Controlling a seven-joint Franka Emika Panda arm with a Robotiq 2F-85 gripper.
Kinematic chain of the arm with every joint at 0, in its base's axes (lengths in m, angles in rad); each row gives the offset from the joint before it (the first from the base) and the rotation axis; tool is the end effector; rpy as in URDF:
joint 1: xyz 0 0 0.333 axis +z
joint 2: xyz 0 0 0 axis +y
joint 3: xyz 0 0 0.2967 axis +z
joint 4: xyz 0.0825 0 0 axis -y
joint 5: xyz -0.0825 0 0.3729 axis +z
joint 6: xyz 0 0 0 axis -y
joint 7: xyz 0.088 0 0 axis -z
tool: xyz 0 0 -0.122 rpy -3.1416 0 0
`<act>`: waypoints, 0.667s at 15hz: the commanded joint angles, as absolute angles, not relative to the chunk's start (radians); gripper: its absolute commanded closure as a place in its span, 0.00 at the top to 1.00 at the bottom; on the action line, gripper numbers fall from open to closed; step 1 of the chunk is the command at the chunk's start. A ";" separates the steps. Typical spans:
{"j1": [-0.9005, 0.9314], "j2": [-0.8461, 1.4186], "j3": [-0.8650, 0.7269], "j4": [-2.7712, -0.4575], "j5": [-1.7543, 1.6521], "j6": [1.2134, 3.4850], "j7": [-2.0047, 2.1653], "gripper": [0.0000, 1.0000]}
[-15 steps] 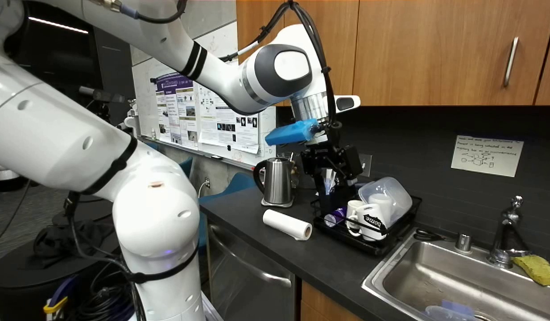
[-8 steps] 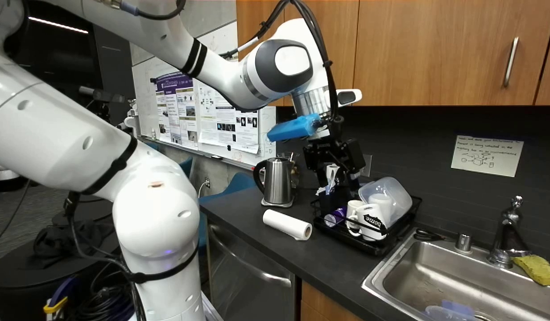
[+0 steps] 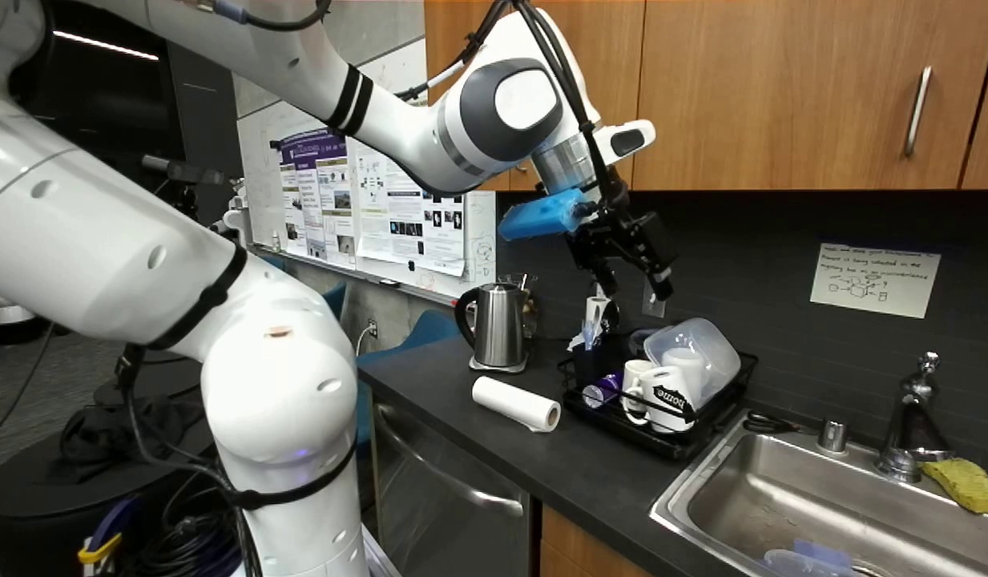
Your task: Open the third cabinet door from the left
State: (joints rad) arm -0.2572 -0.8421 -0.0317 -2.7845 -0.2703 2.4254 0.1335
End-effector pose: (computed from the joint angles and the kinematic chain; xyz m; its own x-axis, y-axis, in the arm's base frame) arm 0.3306 -0.1016 0.4667 0.8636 -0.1841 0.4695 -0.2905 -0.9425 0.1649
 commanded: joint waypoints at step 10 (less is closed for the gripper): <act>-0.659 -0.823 0.219 -2.785 -0.280 2.963 0.404 1.00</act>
